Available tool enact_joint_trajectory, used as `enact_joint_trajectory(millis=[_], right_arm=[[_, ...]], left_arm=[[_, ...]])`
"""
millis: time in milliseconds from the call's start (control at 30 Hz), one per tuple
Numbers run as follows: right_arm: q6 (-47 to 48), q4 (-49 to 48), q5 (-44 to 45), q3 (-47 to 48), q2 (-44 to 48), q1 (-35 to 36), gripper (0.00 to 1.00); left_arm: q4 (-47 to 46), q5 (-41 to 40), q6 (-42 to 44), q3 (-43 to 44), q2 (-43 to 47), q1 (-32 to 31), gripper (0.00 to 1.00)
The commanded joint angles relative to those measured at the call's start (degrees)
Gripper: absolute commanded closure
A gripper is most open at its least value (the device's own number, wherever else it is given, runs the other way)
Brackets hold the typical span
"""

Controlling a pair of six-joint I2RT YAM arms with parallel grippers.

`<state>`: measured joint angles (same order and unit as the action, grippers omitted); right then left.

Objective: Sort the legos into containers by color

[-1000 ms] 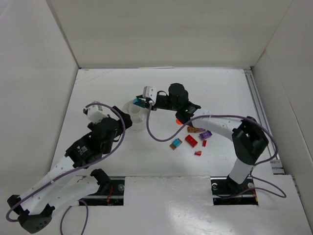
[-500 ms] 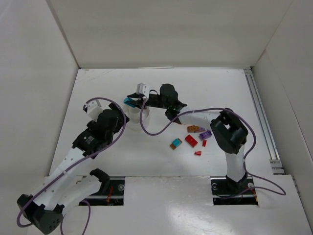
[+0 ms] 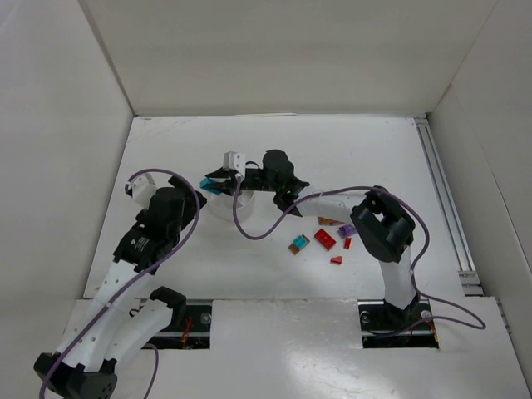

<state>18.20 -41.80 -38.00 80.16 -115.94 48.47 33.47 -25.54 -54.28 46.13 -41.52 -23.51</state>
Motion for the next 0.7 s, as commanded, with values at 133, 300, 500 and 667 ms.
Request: enact_joint_trajectory(millis=[133, 300, 500, 667], right_arm=[[-1.4, -6.6, -0.4, -4.0, -0.5, 0.7, 0.95], [-1.4, -6.1, 0.2, -4.8, -1.8, 0.7, 0.94], [-0.3, -6.1, 0.8, -5.3, -2.4, 0.7, 0.9], [1.4, -6.1, 0.9, -5.8, -3.5, 0.7, 0.83]], left_arm=[[0.5, -1.3, -0.6, 0.4, 0.4, 0.3, 0.0], [0.5, -1.3, -0.6, 0.4, 1.5, 0.3, 0.0], [0.5, -1.3, -0.6, -0.2, 2.1, 0.3, 0.0], [0.5, -0.7, -0.6, -0.2, 2.1, 0.3, 0.0]])
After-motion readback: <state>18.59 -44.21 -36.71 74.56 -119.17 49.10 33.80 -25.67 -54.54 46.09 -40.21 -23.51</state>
